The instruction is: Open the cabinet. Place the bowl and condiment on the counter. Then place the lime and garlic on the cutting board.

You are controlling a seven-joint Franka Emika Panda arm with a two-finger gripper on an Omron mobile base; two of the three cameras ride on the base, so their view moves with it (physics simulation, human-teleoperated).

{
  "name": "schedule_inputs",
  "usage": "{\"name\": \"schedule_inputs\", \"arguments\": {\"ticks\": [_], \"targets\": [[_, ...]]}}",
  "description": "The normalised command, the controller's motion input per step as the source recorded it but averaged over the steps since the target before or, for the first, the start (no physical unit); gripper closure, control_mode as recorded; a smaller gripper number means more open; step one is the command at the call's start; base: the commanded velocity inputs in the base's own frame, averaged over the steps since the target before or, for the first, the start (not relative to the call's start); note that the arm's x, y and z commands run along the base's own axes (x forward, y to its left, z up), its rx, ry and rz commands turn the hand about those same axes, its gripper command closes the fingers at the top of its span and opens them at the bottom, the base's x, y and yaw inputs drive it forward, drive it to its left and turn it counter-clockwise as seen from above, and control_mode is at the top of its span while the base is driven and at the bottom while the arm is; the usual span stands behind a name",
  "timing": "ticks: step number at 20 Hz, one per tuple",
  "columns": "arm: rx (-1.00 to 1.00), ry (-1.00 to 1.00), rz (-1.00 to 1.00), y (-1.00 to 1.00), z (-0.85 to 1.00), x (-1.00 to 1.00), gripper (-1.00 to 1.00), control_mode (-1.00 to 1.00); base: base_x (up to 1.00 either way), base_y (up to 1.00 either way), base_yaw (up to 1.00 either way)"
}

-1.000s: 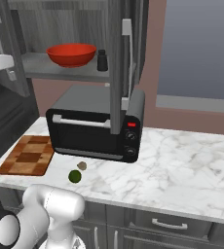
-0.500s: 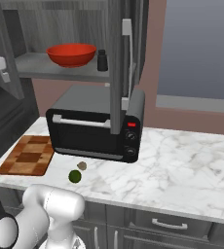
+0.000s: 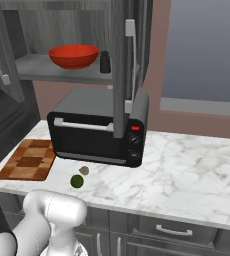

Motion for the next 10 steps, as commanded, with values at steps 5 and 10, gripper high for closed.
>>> {"name": "schedule_inputs", "arguments": {"ticks": [5, 10], "targets": [[0.01, 0.00, 0.07, -0.15, 0.00, -0.52, -1.00, -1.00, 0.00, 0.00, 0.00], [0.00, 0.04, 0.10, -0.24, -0.01, -0.65, -1.00, -1.00, 0.00, 0.00, 0.00]]}}
